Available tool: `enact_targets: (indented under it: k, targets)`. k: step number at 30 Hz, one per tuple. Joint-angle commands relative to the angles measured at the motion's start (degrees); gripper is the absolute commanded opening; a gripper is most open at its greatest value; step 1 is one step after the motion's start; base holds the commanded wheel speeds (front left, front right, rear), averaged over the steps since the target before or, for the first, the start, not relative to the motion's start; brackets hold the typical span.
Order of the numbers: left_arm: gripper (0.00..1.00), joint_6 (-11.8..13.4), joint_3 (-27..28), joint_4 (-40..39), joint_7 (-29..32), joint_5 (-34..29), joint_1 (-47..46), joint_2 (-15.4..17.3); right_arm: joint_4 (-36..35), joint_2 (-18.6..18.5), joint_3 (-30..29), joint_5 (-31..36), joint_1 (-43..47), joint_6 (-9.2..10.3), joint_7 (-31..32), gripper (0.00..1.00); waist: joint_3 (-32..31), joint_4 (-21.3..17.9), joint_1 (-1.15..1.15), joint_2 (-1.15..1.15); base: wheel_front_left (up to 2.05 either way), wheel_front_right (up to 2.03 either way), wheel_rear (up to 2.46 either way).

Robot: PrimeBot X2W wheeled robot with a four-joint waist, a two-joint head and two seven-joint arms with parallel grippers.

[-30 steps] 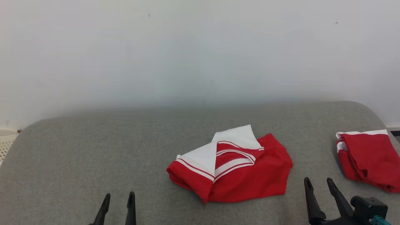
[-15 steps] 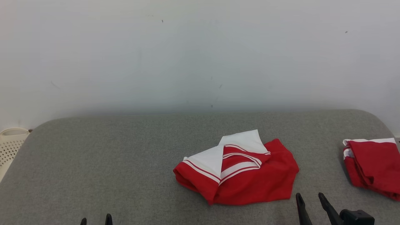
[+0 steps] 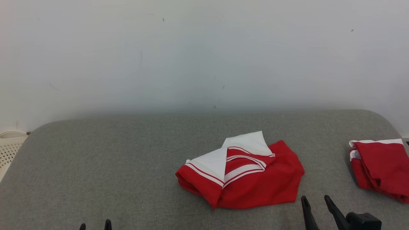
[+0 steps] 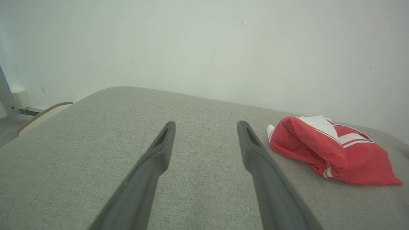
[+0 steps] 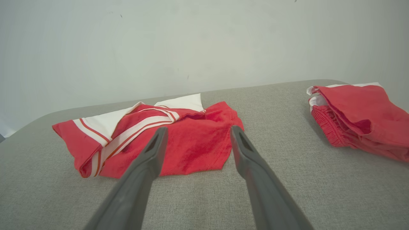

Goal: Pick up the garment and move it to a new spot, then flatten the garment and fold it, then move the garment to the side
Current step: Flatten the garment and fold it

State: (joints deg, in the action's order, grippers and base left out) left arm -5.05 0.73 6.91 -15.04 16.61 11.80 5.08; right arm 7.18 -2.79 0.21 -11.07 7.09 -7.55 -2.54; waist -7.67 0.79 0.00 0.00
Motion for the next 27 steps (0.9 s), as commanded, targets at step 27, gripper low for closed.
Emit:
enact_targets:
  k: [27]
  targets:
    - [1.0,4.0,-22.8,22.1,31.8,-9.7,-31.4,-0.3,-0.9,0.0,2.7,0.4,-2.9,0.1,0.7,1.0,7.4,-19.9,0.0,0.0,0.0,0.0,0.0]
